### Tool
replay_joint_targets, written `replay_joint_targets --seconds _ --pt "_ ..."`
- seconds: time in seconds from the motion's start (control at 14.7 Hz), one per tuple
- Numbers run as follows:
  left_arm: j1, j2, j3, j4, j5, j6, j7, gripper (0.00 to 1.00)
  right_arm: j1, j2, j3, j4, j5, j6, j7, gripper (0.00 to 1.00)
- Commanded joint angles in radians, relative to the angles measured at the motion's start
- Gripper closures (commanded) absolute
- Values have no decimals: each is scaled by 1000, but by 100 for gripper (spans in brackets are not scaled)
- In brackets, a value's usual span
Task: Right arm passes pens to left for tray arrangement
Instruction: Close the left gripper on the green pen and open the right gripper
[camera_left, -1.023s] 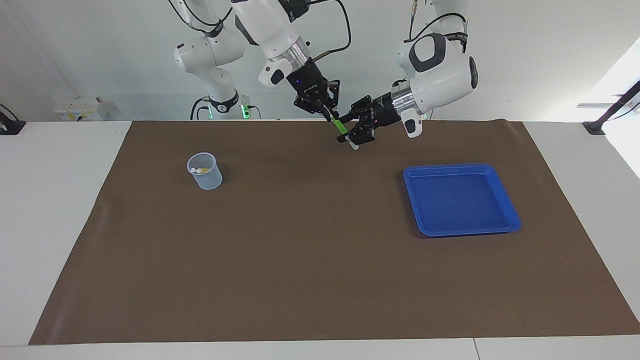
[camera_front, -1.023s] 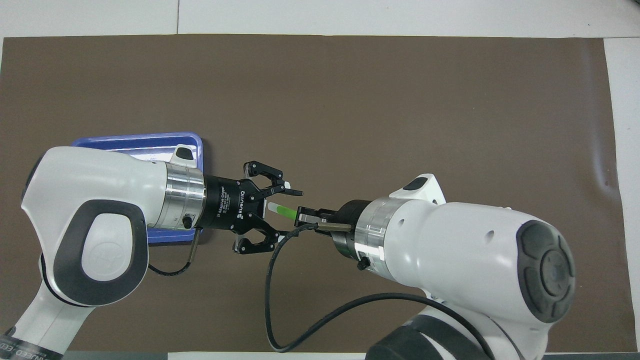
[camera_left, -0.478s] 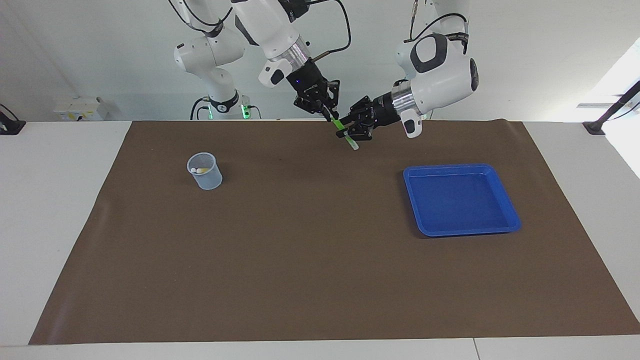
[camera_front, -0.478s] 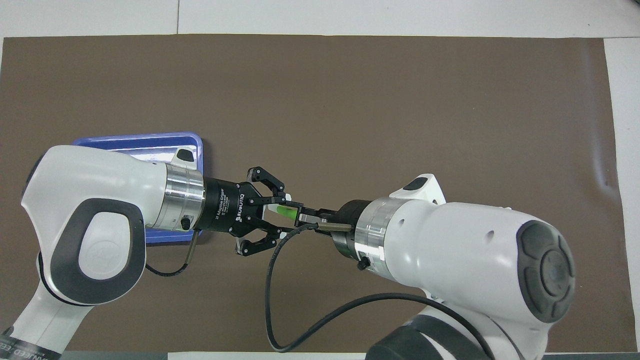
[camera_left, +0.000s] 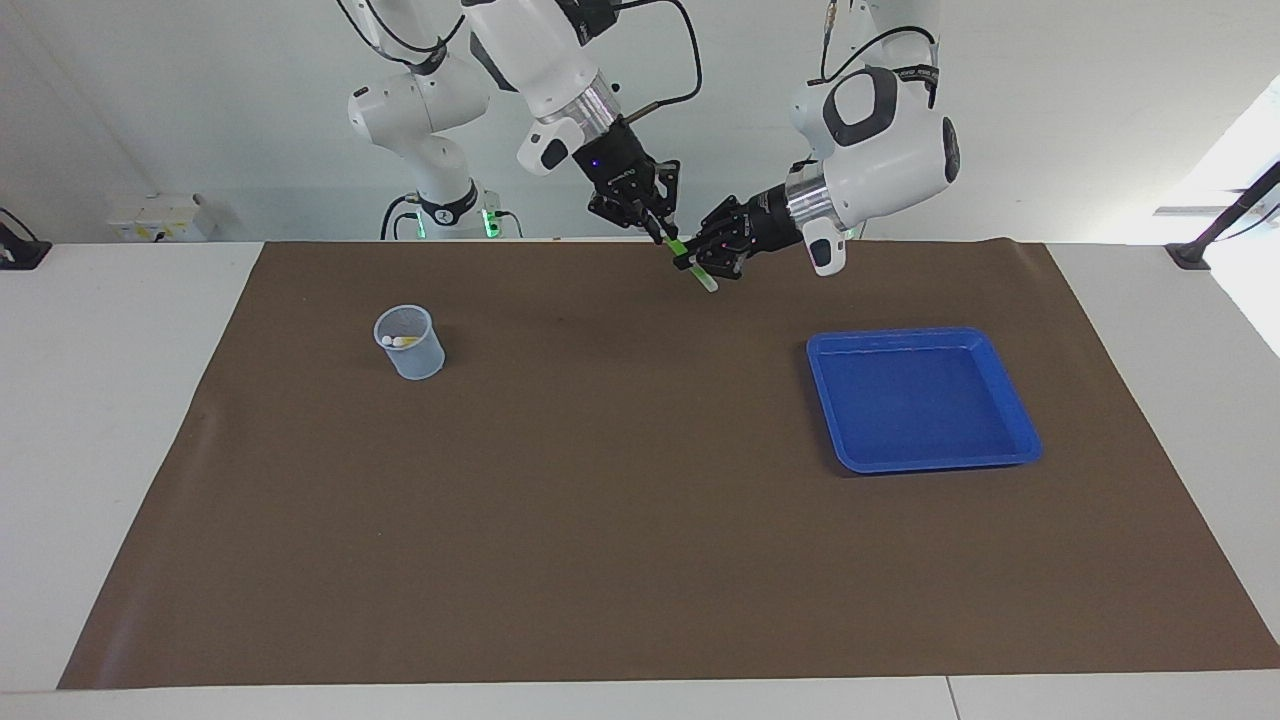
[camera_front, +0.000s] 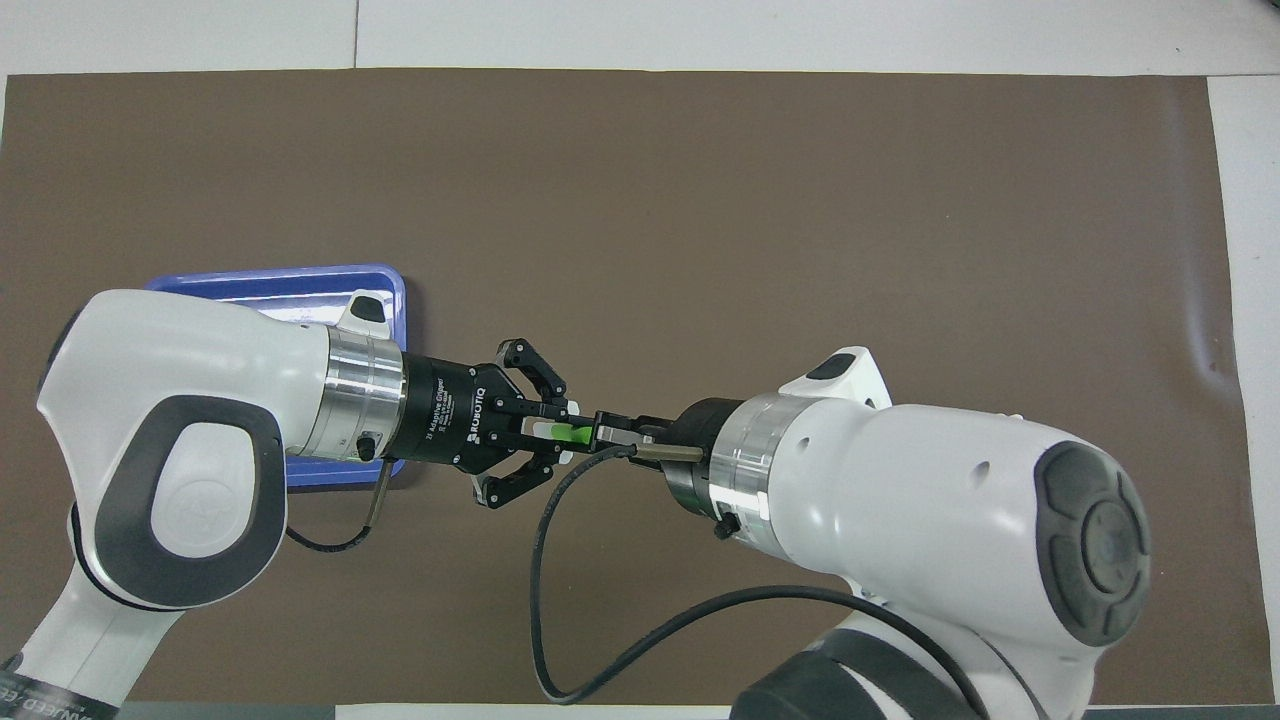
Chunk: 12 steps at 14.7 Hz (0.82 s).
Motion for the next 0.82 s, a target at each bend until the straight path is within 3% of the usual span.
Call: replay_joint_targets --seconds 0.0,0.07,0.14,0.2,0.27,0.48,0.75 --pt "9 -28 7 -26 -8 8 23 100 -3 -13 2 -18 23 1 -8 100" --pt "9 -28 7 -25 -8 10 23 100 -7 -13 2 -17 23 -2 -8 87" --pt "9 -28 7 -26 -8 18 23 100 -10 -15 2 -18 23 -13 -8 66" --pt "9 -28 7 -25 -8 22 23 100 -11 -15 1 -17 22 -33 -7 28" --pt "11 -28 7 -23 -8 22 23 100 -13 -16 1 -17 22 -45 -8 0" --pt "25 -27 7 -23 -6 33 23 100 -22 -16 -8 -10 2 -126 -36 0" --pt "26 -19 5 -19 72 74 63 100 -153 -41 -8 -4 -62 -371 -388 0"
